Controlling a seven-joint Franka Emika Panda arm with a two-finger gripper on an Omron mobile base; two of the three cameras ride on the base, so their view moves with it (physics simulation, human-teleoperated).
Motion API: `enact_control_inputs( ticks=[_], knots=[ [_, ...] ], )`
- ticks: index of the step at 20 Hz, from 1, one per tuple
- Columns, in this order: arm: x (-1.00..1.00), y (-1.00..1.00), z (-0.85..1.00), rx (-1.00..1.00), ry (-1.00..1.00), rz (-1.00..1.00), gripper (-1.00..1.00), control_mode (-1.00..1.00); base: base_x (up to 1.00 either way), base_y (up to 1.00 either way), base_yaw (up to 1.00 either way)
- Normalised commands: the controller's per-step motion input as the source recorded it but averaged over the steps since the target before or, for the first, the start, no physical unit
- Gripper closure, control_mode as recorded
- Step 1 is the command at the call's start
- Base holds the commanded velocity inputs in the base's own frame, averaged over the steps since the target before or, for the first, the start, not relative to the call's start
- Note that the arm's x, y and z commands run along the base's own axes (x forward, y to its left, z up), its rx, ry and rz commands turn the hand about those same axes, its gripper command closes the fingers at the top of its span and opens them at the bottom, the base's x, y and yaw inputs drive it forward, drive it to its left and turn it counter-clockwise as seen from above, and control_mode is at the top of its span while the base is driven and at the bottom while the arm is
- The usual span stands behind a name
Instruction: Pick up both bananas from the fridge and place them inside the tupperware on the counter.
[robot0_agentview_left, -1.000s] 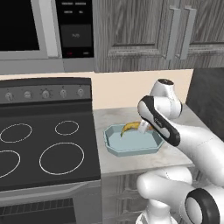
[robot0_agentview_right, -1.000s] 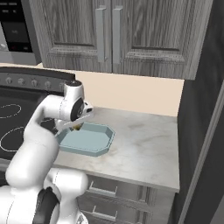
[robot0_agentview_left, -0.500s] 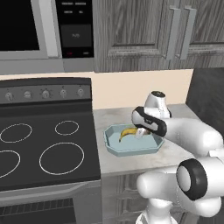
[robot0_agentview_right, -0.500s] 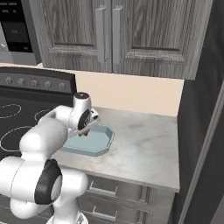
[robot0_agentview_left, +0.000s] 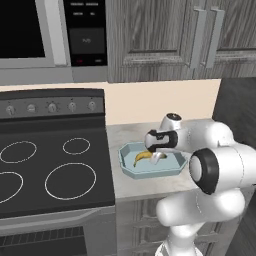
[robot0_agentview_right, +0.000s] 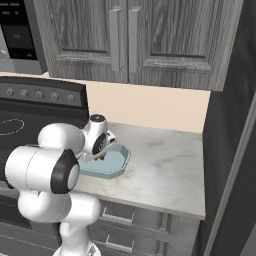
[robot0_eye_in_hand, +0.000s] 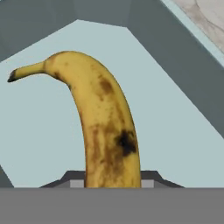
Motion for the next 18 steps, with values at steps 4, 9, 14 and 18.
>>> enact_control_inputs(
  ticks=[4, 9, 14, 18],
  knots=[
    [0.25, 0.0, -0.35, 0.0, 0.0, 0.0, 1.0, -1.0, 0.0, 0.0, 0.0],
    [0.12, 0.0, -0.41, 0.0, 0.0, 0.0, -1.0, -1.0, 0.0, 0.0, 0.0],
    [0.05, 0.0, -0.34, 0.0, 0.0, 0.0, -1.0, -1.0, 0.0, 0.0, 0.0],
    [-0.03, 0.0, -0.05, 0.0, 0.09, 0.0, -1.0, -1.0, 0.0, 0.0, 0.0]
  ],
)
